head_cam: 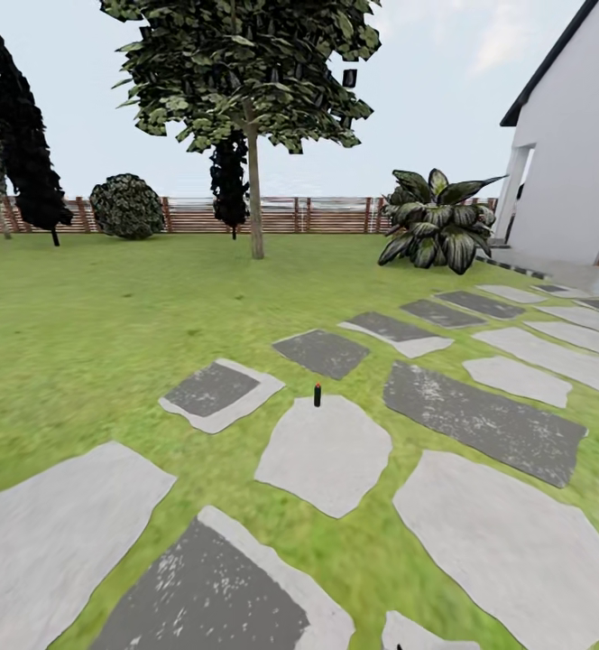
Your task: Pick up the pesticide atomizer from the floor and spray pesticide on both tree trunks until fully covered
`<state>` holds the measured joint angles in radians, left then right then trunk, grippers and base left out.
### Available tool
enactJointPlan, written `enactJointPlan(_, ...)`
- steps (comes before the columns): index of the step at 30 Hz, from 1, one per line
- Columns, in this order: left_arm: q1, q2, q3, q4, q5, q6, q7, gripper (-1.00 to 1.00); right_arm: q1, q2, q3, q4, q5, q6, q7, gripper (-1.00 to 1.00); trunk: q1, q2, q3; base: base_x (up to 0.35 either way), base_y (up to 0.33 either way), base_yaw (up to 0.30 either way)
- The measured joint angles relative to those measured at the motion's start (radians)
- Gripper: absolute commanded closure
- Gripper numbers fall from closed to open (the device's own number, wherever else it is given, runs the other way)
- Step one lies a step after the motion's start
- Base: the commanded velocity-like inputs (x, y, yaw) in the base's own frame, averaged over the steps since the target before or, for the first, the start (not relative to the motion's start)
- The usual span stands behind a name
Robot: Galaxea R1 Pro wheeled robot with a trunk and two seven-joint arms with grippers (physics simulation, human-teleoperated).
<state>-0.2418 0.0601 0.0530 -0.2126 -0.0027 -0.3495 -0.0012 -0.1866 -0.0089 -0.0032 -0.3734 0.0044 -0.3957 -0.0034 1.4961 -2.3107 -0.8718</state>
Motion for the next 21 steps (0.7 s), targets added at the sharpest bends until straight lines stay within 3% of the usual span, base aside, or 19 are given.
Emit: enactJointPlan(21, 0.000, 0.000, 0.000, 0.002, 0.000, 0.000, 0.000, -1.00, 0.000, -0.002, -0.001, -0.002, 0.000, 0.000, 0.000, -1.00, 0.000, 0.000, 0.000, 0.333, 0.000, 0.000)
